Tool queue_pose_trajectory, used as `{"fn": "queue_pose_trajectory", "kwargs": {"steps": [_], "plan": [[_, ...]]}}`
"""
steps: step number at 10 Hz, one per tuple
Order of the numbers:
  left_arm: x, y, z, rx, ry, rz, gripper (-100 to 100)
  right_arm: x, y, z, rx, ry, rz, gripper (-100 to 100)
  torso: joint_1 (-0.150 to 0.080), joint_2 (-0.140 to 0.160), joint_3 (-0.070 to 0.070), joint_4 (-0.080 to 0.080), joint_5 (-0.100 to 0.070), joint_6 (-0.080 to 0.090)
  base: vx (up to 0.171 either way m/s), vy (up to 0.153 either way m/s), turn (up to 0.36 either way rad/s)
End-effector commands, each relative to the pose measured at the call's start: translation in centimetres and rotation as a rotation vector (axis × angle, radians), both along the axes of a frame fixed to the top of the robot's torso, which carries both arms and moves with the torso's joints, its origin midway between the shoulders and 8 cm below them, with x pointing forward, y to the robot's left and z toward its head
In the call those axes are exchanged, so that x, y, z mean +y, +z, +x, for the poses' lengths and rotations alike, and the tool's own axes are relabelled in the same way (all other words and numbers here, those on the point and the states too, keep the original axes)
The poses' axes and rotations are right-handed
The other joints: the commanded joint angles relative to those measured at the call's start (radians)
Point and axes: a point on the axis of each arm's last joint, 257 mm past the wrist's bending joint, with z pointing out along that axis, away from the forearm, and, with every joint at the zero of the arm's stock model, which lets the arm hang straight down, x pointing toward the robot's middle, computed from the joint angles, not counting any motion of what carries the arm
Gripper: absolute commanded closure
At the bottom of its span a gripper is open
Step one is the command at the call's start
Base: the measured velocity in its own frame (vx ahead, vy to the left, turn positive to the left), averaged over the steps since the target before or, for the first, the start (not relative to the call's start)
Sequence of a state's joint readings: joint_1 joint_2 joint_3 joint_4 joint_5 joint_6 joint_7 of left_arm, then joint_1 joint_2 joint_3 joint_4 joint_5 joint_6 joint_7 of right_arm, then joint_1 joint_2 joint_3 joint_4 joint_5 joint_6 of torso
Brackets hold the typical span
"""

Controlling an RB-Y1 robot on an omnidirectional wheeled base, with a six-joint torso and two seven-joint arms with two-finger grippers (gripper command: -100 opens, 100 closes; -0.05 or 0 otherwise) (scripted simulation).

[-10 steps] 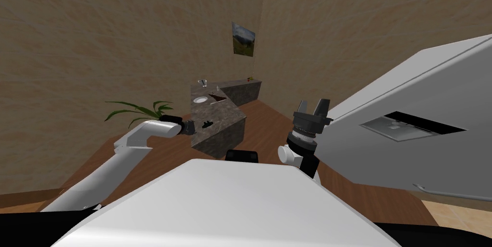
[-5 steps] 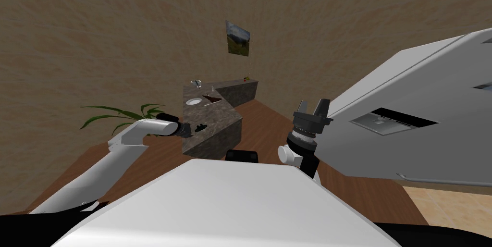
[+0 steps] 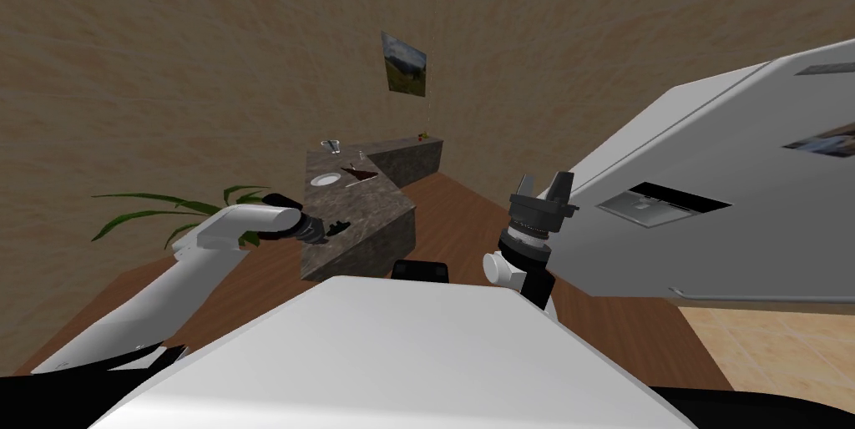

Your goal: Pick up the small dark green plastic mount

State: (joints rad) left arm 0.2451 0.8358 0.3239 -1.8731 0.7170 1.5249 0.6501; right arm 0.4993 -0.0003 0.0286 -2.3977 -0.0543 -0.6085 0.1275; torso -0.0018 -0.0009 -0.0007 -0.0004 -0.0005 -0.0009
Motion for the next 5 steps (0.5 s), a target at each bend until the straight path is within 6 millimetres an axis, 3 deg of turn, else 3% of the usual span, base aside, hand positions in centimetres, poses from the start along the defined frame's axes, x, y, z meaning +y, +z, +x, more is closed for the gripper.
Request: {"fn": "queue_pose_trajectory", "kwargs": {"steps": [1,5], "plan": [[0.4,0.0,-0.8,0.031,0.03,-0.019,-100,0.0,0.0,0.0,0.0,0.0,0.0,0,0.0,0.0,0.0,0.0,0.0,0.0,0.023,-0.019,-0.071],[0.9,0.0,-1.8,0.063,0.067,-0.045,-100,0.0,0.0,0.0,0.0,0.0,0.0,0,-0.001,-0.001,-0.001,0.0,0.0,0.0,0.035,-0.03,-0.06]]}}
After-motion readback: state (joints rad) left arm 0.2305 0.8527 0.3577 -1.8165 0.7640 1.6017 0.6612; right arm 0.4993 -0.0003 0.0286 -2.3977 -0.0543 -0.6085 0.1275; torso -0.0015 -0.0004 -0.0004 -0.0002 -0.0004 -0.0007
